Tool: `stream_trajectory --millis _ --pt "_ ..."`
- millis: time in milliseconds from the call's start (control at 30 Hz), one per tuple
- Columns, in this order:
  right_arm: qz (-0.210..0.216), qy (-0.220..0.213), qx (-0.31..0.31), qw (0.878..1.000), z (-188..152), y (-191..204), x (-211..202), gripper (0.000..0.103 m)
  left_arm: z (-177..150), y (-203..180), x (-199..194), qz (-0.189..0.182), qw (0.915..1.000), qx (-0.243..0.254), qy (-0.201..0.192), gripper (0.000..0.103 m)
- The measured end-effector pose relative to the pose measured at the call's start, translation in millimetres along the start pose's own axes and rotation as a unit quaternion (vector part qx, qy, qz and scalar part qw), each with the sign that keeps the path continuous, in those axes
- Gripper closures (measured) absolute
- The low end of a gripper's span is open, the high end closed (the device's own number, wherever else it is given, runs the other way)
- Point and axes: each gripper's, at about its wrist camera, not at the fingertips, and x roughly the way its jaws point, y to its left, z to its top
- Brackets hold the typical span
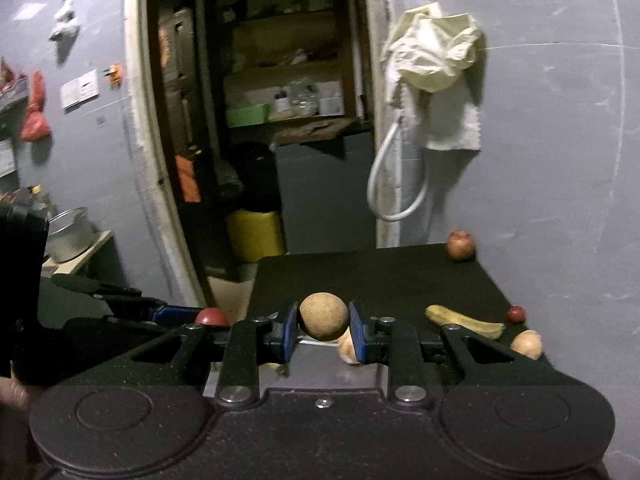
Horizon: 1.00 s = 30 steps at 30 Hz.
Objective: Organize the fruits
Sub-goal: 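Lower the tomato into the tray with the left tool while the right tool lowers the brown fruit there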
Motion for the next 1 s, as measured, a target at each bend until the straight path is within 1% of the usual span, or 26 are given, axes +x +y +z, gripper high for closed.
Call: stream_trajectory --millis 133,267,533,667,900,1000 --pt "0.011 0.013 -0.006 1.0 -7.1 3.0 2.8 0.073 -12.8 1.4 -3.0 0.002 0.9999 -0.011 0.008 0.071" --pt "0.013 0.024 -0.008 1.0 -10.9 1.9 6.6 0.073 -21.1 0.1 4.5 -0.005 0.9995 -0.02 0.022 0.071" --pt "0.005 0.046 0.006 0.999 -16.7 -7.5 22.5 0.073 -20.9 2.6 27.1 -0.012 0.9989 -0.021 0.039 0.071" --pt "0.0 0.063 0.02 0.998 -19.6 -12.2 39.9 0.073 -16.4 7.9 46.5 -0.02 0.9984 -0.012 0.052 0.071" --pt "-0.018 0.1 0.043 0.994 -28.4 -18.9 80.2 0.073 -4.3 23.4 95.9 -0.053 0.9952 0.0 0.082 0.071" --pt "-0.03 0.116 0.056 0.991 -33.1 -22.5 101.1 0.073 0.8 28.1 123.3 -0.07 0.9929 0.01 0.096 0.071"
